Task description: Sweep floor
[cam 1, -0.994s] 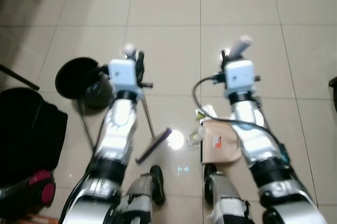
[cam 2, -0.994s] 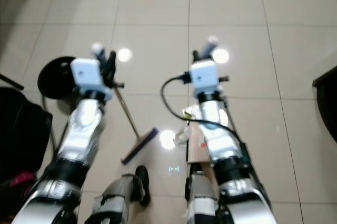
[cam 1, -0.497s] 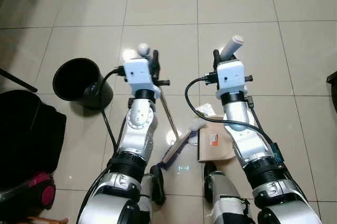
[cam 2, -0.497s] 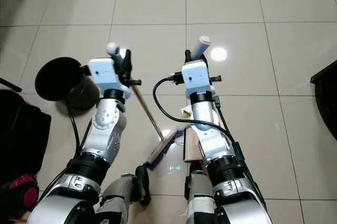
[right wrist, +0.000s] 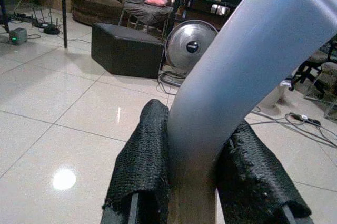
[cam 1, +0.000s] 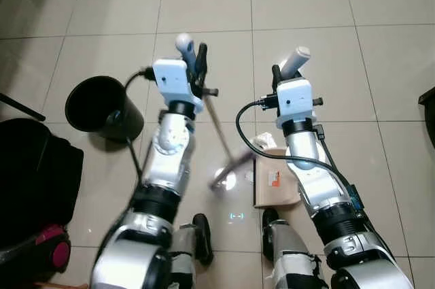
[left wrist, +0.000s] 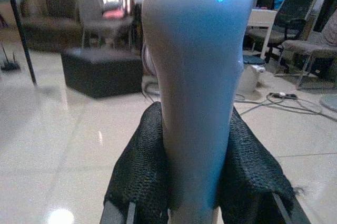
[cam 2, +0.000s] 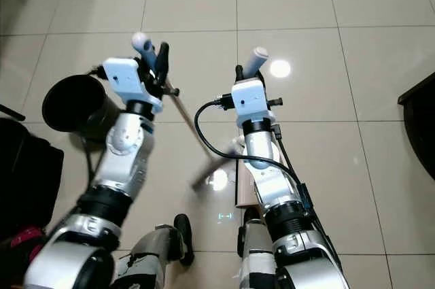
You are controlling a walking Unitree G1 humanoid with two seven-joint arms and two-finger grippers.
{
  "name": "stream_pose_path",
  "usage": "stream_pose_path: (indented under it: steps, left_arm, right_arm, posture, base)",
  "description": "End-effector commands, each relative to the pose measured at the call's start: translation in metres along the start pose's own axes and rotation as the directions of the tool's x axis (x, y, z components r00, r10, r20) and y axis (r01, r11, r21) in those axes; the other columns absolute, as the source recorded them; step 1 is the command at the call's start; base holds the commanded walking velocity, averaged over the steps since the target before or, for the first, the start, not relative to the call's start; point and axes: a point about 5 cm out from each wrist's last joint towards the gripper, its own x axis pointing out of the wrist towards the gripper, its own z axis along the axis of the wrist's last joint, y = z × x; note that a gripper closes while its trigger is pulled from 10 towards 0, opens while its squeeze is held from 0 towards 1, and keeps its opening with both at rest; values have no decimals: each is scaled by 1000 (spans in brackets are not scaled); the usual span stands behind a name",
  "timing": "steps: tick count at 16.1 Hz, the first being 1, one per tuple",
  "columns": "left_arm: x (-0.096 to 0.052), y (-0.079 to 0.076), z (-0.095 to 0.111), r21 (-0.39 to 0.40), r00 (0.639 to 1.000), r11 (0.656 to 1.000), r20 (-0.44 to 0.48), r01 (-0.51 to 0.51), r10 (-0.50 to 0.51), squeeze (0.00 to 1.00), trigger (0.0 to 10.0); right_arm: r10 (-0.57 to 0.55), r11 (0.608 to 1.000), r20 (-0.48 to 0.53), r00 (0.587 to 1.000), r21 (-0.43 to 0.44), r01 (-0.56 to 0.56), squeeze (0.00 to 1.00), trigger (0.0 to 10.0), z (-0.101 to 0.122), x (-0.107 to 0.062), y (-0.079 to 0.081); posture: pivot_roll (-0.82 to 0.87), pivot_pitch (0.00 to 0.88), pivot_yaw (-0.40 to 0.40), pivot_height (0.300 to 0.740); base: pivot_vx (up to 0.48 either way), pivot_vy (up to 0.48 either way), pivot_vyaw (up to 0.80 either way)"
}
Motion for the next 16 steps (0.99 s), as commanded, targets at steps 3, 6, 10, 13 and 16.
stream_pose_path:
  steps: [3,6,10,13,16]
  left_arm:
    - [12,21,17,53,995,998,90,-39,34,0,10000]
    - [20,21,16,60,996,997,78,-40,35,0,10000]
    - [23,14,-2,122,993,985,-13,-118,121,0,10000]
    - [17,18,-6,123,992,984,-14,-125,128,0,10000]
    - [12,39,-4,178,985,969,7,-168,170,0,10000]
  right_arm:
    - [13,1000,-5,1000,16,-13,0,10000,-2,-8,5]
    - [11,1000,-10,1000,18,-10,0,10000,-3,-10,4]
    - [-18,999,0,1000,35,18,0,10000,2,-11,0]
    - [-69,989,32,997,131,64,0,10000,18,-10,-9]
    - [-104,973,47,993,209,92,0,10000,25,-3,-17]
  posture:
    - [7,389,114,740]
    - [4,397,115,740]
    - [-17,383,107,740]
    - [-26,359,97,740]
    - [-23,333,89,740]
  base:
    - [0,0,0]
    - [0,0,0]
    - [0,0,0]
    - [0,0,0]
    - [0,0,0]
